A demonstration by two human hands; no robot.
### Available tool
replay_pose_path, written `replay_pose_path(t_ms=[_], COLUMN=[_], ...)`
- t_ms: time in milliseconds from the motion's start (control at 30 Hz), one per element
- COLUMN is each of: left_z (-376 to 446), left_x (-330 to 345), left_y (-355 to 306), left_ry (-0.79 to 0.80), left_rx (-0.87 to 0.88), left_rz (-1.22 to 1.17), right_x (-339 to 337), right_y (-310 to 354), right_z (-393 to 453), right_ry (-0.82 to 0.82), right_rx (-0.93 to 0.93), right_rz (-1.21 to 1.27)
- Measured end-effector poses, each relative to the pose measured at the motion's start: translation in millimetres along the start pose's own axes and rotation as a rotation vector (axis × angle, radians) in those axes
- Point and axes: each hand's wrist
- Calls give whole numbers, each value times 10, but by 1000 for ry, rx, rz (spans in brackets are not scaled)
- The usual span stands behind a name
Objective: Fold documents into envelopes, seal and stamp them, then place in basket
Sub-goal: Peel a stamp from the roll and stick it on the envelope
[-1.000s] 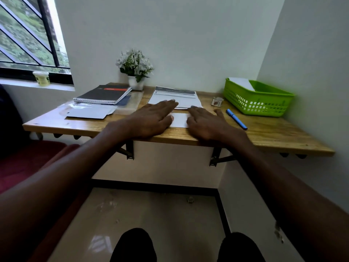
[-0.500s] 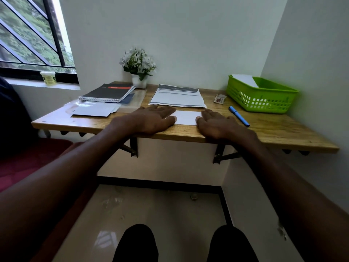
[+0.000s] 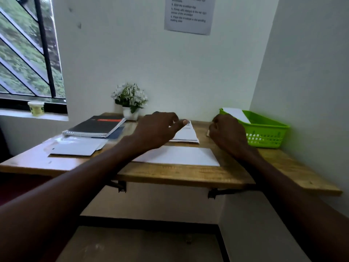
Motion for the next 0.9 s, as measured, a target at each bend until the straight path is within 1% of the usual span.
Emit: replay_pose_path(t_ms=[100, 167, 233, 333, 367, 433, 500, 600, 667, 767, 900], left_z=[458, 745, 906, 942, 949, 990, 1008, 979, 977, 998, 936], left_x=[165, 296, 442, 622, 667, 671, 671, 716, 775, 802, 809], left_y=[-66, -52, 16, 152, 207, 305, 355, 392, 395, 377, 345], left_ry=[-9, -5, -34, -209, -262, -346, -398, -389, -366, -343, -290], left_rx=[-1, 10, 30, 183, 210, 184, 123, 41, -11, -38, -1], left_rz=[74, 123, 164, 248, 258, 206, 96, -57, -133, -196, -219], right_x=[71, 154, 283, 467, 510, 504, 470, 410, 409, 474, 612], right_y=[26, 50, 59, 40, 30, 11, -59, -150, -208, -254, -314], right_z=[375, 595, 714, 733, 741, 757, 759, 756, 768, 800, 826], right_ry=[140, 179, 127, 13, -9, -33, 17, 206, 272, 297, 255], right_rx=[-39, -55, -51, -26, -25, -34, -24, -19, -42, -88, -148], right_rz=[-162, -261, -281, -293, -298, -307, -321, -391, -407, -358, -286])
Point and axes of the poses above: each hand's wrist, its own z-axis towards the middle knuckle, its own x-axis out of the palm, y = z × x, and after that the axes turned 8 degrees about -z, right-handed
